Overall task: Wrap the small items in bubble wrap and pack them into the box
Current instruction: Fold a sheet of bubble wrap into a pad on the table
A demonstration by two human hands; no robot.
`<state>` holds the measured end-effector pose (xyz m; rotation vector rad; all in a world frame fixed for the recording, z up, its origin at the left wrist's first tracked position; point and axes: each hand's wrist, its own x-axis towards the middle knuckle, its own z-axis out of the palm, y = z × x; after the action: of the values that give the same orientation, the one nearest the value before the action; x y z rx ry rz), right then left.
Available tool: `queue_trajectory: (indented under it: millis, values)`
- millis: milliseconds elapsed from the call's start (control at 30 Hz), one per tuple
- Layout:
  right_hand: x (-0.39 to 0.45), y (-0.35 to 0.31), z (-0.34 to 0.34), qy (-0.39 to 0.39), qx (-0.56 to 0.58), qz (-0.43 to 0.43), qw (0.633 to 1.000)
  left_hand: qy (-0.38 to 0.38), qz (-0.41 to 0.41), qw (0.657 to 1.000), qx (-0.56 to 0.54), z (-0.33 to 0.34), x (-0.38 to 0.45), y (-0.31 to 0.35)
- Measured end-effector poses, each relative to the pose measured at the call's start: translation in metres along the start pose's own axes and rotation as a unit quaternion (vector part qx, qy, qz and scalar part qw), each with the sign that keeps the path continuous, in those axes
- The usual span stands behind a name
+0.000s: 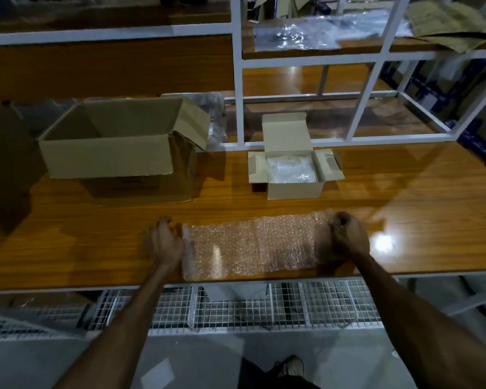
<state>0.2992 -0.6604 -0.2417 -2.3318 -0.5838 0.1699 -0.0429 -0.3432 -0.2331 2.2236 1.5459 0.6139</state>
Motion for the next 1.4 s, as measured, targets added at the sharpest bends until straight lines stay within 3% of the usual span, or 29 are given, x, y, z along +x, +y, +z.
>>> queue_trajectory:
  millis: [100,167,233,300,400,667,1133,1267,1400]
  values:
    - [-0.012,-0.019,0.001,0.025,-0.004,0.044,0.999,-0.030,0.168,0.985,-0.008,0.007,-0.040,0.028]
    - [-0.031,-0.039,0.019,0.066,-0.085,-0.085,0.990,-0.076,0.293,0.953,0.026,0.023,-0.070,0.046]
    - [-0.052,-0.057,0.054,0.004,-0.137,-0.235,0.962,-0.150,0.326,0.931,0.064,0.039,-0.095,0.057]
    - [-0.068,-0.074,0.081,-0.094,-0.162,-0.263,0.947,-0.188,0.292,0.931,0.117,0.048,-0.101,0.057]
    - [-0.077,-0.062,0.096,-0.154,-0.242,-0.231,0.930,-0.202,0.237,0.938,0.155,0.047,-0.087,0.037]
    - [-0.058,-0.021,0.060,-0.131,-0.291,-0.135,0.938,-0.183,0.152,0.952,0.194,0.026,-0.049,-0.019]
    - [-0.027,0.025,0.019,-0.155,-0.293,-0.068,0.941,-0.187,0.131,0.956,0.185,0.020,-0.048,-0.015]
    - [-0.037,0.020,0.008,-0.093,-0.198,-0.092,0.972,-0.108,0.141,0.972,0.153,0.009,-0.059,-0.015]
    - [-0.064,0.017,0.001,0.018,-0.159,-0.050,0.986,-0.025,0.051,0.992,0.110,-0.002,-0.082,-0.018]
